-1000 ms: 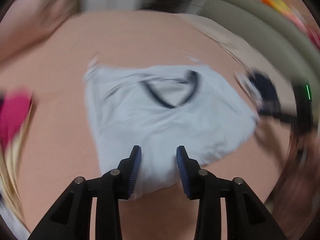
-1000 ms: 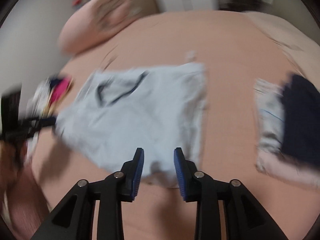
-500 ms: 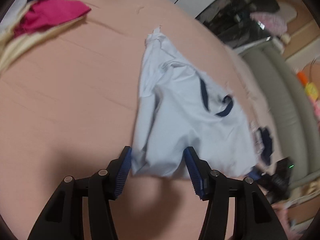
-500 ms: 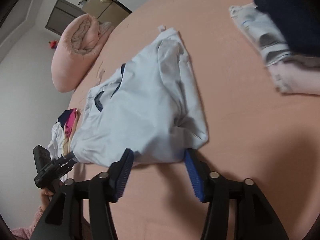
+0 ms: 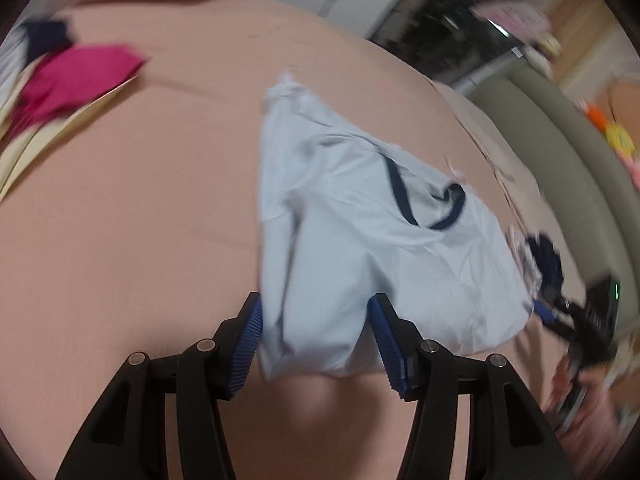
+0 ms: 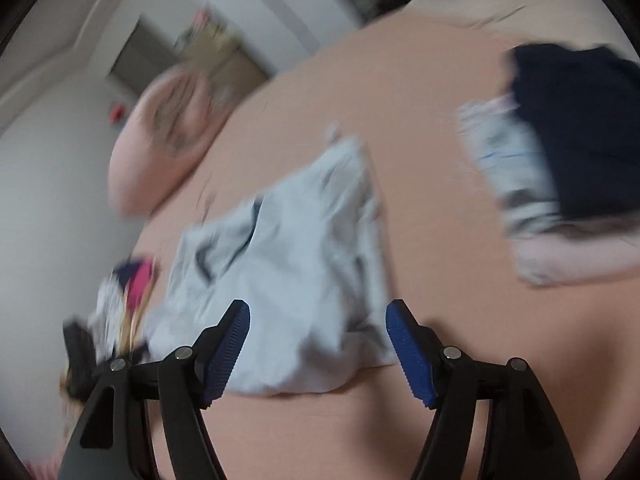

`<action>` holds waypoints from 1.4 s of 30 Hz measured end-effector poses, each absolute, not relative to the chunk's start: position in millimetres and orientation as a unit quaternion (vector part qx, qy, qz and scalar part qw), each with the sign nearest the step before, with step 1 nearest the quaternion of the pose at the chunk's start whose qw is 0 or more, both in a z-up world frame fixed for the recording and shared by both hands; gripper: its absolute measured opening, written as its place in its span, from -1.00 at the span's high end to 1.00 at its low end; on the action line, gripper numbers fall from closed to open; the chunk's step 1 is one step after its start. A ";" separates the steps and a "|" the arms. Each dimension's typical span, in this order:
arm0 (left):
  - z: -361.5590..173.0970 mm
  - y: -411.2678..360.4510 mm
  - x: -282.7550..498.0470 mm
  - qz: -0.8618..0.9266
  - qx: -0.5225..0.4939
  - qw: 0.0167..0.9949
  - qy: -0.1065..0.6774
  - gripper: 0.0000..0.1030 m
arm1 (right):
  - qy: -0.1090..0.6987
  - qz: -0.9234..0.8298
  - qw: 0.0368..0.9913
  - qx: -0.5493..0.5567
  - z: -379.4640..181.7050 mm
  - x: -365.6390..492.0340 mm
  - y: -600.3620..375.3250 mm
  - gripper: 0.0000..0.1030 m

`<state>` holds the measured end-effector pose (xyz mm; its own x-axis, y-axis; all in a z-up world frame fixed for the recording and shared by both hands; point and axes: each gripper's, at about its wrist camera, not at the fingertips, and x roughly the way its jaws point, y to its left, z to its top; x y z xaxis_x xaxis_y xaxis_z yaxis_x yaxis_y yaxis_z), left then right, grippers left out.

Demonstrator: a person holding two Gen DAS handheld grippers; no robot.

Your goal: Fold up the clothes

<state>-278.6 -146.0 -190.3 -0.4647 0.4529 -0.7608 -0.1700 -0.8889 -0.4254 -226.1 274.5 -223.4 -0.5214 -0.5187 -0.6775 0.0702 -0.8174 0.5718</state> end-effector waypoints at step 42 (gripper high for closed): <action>-172.3 -114.7 -195.0 0.744 -0.588 0.251 0.193 0.39 | -0.039 -0.791 0.171 0.586 -199.8 -177.3 279.3 -0.02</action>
<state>-195.0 -114.7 -172.3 -0.1810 0.1469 -0.9724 -0.6013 -0.7990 -0.0088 -177.3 279.3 -199.8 -0.2537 -0.3158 -0.9143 0.2250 -0.9386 0.2617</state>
